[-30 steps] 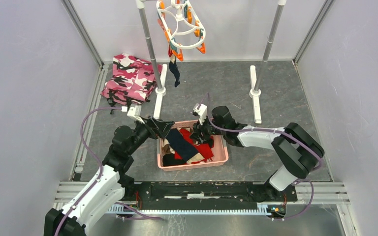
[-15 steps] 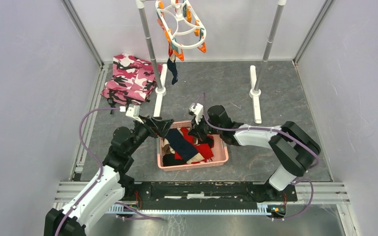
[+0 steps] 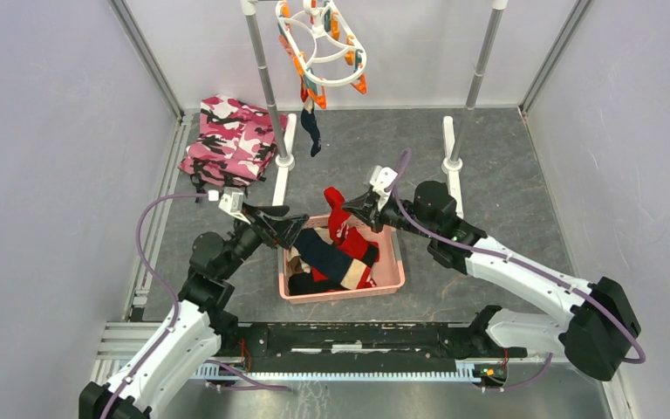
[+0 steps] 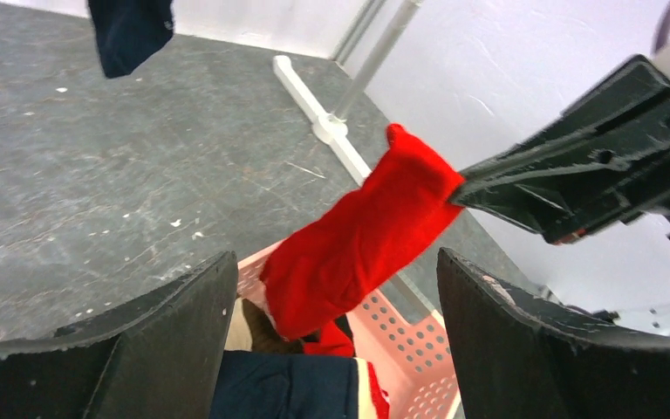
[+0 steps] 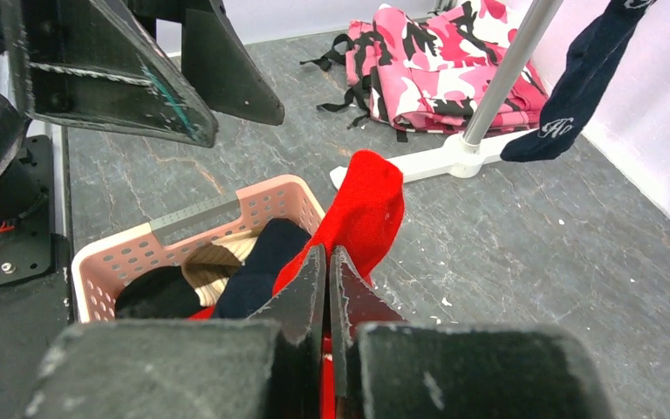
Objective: Clip the socks to the hanger
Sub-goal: Pick up the sock from the bin.
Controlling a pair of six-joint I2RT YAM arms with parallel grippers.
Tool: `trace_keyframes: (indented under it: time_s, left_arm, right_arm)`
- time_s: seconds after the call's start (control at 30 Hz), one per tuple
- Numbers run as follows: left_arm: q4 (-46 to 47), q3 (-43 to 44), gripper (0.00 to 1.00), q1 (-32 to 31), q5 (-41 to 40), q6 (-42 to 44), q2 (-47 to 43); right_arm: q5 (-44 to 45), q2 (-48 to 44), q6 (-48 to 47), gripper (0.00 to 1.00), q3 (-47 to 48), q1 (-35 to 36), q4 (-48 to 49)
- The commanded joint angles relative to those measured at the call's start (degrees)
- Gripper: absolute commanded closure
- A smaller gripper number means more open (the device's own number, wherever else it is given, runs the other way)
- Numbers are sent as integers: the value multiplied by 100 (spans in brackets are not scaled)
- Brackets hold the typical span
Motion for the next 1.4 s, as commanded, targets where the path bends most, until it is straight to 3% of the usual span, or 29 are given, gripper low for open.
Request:
trace_keyframes:
  time_s: [0.0,0.23,0.53,0.77,0.93,1.07,1.13,1.23,1.37]
  left_arm:
    - [816,-105,10,9,691,-48,69]
    - [1404,-84,10,7,1287,-312,635]
    - [182,155,11,6,772,-72,337]
    - [12,177,11,10,723,-129,345]
    - [-201,212,11,10,554,-19,160]
    - [-343,236,11,5,346,70,6]
    - [-331,231,11,10,272,90,-49]
    - [-215,213,11,8,214,82,-58]
    - [-236,229,11,10,186,74,-73]
  right_arm:
    - [139,-204,-304,100,41,-18,-191]
    - [56,-307,-484,100,165,-16,-439]
    - [1550,192,-700,99,11,-13,-2447]
    - [1582,849,-507,83,-243,-13,-2478]
    - [1735,241,-618,47,-183,-12,-2484]
    - [1328,-400,-796,36,-221,-5,-2308]
    - [529,-533,-898,35,-341,-9,-1986]
    - [-323,-139,-815,37,-391,28,-1574]
    - [-522,585,-705,42,-417,192,-1233]
